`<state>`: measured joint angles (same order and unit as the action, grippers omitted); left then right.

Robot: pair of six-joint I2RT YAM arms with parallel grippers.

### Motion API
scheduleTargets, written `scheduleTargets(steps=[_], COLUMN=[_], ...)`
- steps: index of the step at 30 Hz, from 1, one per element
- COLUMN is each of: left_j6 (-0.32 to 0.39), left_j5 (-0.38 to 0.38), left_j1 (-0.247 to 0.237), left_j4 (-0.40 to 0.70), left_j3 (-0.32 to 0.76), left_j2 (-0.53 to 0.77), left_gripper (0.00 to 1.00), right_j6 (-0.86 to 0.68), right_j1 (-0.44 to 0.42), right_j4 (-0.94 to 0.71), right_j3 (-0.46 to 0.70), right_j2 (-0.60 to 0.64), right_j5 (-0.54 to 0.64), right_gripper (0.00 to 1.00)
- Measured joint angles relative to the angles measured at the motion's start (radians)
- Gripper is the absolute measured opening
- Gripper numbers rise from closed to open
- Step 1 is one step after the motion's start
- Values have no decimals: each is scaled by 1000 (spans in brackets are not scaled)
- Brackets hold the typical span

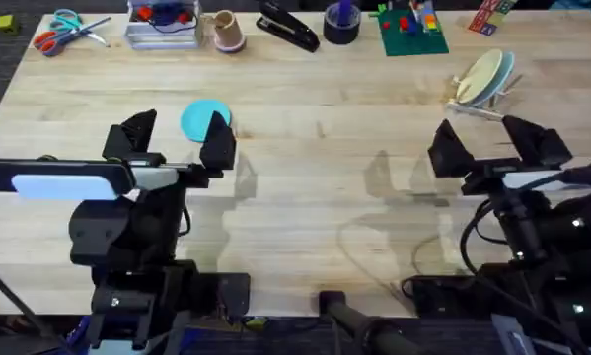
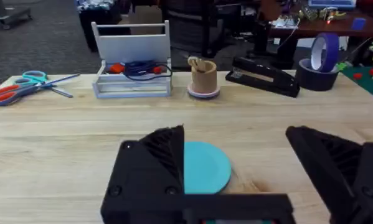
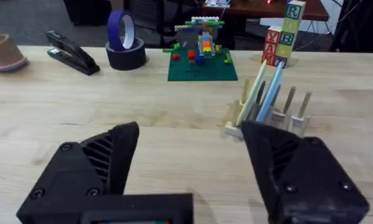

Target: Pick up the plates from the table one by one and place each into a slot on the dish rack.

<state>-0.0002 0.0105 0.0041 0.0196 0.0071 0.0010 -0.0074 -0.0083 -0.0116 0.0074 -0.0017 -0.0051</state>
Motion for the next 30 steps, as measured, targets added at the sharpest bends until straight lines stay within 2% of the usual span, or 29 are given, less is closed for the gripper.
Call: scheduleTargets(steps=[7,11,18,23,30], left_j6=[0,0,0,0,0], left_j5=[0,0,0,0,0], left_j1=[0,0,0,0,0], left_j4=[12,104,367,471,635], left_j3=[1,23,222,375,624], left_j2=[0,0,0,4,136], left_gripper=[993,992,993,993,993], right_j6=[0,0,0,0,0], right_j1=[-1,-1,-1,-1,-1], right_j4=[0,-18,-239,-377,-488], right_j3=[1,11,134,243,417], right_j2=[0,0,1,1,66], right_j5=[0,-1,-11,-11,-11], right_gripper=[995,995,995,994,993])
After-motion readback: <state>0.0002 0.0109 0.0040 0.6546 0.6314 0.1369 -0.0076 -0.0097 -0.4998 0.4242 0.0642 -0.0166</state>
